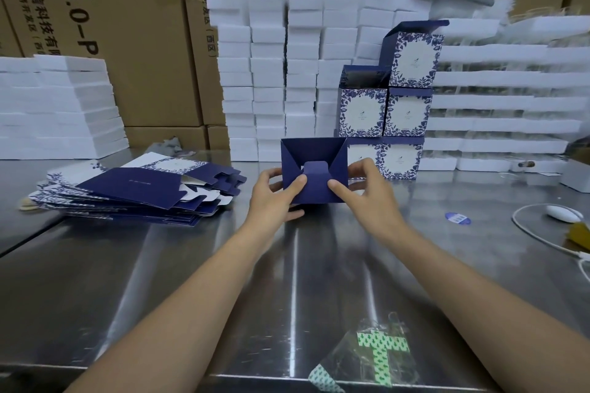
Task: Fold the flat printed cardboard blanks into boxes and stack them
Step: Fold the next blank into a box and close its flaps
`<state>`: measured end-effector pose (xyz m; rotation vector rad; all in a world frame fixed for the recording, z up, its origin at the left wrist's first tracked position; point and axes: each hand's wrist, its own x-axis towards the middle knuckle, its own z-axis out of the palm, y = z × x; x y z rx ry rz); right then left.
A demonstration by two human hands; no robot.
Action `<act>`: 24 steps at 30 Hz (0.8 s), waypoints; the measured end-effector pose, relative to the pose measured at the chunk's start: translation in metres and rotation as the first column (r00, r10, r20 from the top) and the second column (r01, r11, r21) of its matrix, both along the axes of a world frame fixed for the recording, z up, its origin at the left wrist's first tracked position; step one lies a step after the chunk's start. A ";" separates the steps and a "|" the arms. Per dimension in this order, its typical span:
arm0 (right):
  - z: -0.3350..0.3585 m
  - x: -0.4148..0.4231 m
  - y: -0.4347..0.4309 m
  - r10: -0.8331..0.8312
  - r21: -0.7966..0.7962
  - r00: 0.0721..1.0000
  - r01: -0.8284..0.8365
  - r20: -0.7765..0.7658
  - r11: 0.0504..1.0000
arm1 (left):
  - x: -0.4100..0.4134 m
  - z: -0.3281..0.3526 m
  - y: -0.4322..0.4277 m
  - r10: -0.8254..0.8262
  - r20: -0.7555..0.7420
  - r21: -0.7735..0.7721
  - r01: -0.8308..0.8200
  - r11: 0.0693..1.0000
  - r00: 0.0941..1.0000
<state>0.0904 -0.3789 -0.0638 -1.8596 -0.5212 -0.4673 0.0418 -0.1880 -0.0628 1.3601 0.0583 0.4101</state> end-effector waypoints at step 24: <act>-0.002 -0.009 0.012 0.269 0.322 0.862 -0.132 -0.430 0.937 | 0.006 -0.008 0.003 0.174 0.074 0.257 -0.188 0.948 0.982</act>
